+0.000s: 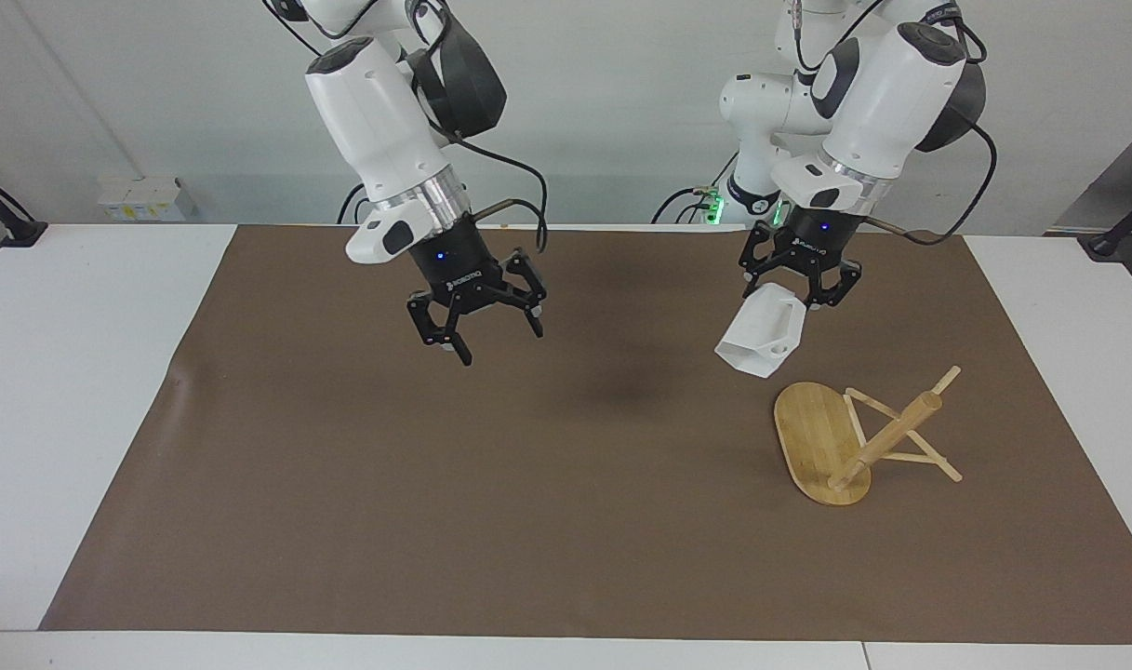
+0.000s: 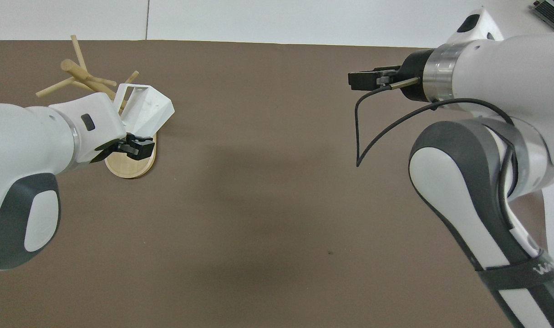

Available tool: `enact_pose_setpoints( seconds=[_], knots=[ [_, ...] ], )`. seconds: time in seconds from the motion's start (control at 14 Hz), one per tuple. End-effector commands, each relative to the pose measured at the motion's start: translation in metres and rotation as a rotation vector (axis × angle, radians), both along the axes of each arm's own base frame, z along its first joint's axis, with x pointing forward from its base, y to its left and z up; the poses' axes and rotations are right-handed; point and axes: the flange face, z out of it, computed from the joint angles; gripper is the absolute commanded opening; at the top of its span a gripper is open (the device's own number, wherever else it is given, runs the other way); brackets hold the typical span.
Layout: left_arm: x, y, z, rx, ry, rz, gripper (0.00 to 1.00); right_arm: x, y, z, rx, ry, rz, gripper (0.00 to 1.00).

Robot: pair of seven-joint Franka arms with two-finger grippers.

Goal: Hang cup on rack
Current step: 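Open the right gripper and withdraw it while the left gripper holds the cup, then hang the cup on a mug tree peg with the left gripper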

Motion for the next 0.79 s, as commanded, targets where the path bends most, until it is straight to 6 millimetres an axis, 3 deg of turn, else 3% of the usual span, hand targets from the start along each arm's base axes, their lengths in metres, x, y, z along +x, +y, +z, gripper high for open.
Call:
enact_pose_setpoints(
  seconds=[0.0,0.29,0.5,0.72],
  knots=[
    [0.003,0.02,-0.007,0.004,-0.034,0.057,0.0,-0.005,-0.029,-0.001,-0.087,0.006,0.069,1.0],
    [0.012,0.018,-0.035,-0.007,-0.05,0.076,0.0,-0.006,-0.057,-0.003,-0.109,0.048,0.057,1.0],
    [0.02,0.015,-0.046,-0.011,-0.066,0.1,0.0,-0.007,-0.061,-0.002,-0.111,0.053,0.053,1.0],
    [0.026,0.016,-0.052,-0.028,-0.081,0.135,0.0,-0.008,-0.078,-0.005,-0.119,0.091,0.038,1.0]
  ],
)
